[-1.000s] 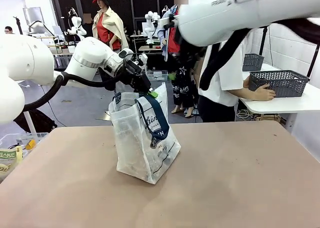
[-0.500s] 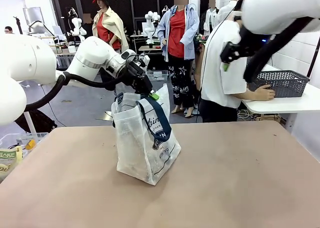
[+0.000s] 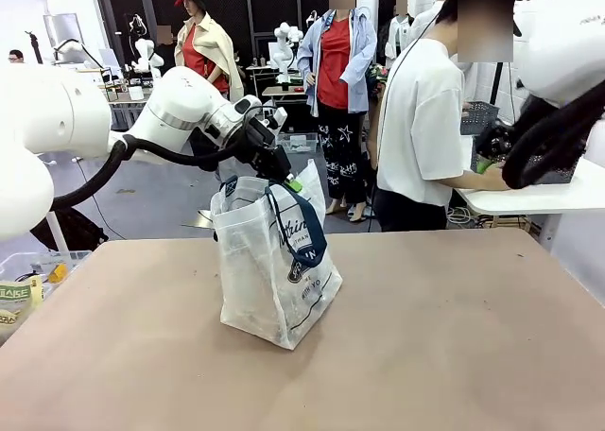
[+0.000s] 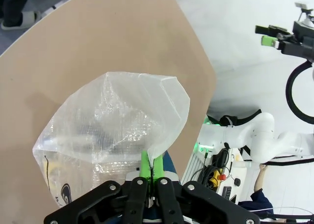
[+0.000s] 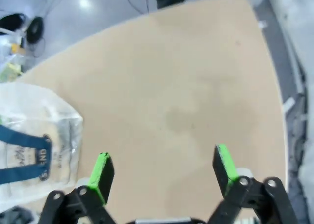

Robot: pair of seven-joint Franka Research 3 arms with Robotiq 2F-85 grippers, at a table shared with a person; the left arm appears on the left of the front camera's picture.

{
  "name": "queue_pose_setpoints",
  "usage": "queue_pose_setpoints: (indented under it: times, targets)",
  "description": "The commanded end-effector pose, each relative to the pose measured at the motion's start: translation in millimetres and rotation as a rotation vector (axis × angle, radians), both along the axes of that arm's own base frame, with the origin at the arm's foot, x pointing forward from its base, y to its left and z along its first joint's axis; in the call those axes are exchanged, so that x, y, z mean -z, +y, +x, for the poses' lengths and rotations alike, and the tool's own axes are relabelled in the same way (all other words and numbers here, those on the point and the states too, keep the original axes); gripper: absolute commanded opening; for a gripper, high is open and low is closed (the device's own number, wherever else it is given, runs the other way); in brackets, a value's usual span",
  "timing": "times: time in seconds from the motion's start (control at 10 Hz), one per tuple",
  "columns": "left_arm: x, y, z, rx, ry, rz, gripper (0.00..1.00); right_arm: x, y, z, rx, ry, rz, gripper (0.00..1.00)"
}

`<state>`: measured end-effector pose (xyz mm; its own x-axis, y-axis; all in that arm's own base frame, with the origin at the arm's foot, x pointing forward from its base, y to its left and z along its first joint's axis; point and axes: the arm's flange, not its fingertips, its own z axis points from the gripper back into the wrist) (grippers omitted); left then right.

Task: Transfer purchased items from the store into the shopping bag.
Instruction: Move the Reusable shopping bag to the right side of the table.

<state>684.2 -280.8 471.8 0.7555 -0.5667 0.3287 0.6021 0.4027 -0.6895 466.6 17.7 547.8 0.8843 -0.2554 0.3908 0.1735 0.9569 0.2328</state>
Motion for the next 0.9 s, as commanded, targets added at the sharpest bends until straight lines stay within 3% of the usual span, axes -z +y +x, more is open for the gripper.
queue_pose_setpoints:
  times: [0.0,0.3,0.4,0.8]
  targets:
    - [1,-2,5,-0.014,0.000,0.060,0.00,19,-12,-6,0.075,-0.012,0.095,1.00]
    - [1,-3,5,-0.024,-0.013,0.072,0.00,35,-24,-5,0.119,-0.007,0.132,1.00]
    - [1,-3,6,-0.023,-0.014,0.072,0.00,29,-26,-4,0.094,0.023,0.096,1.00]
    - [2,-8,3,-0.029,-0.049,0.108,0.00,29,-26,-4,0.094,0.023,0.096,1.00]
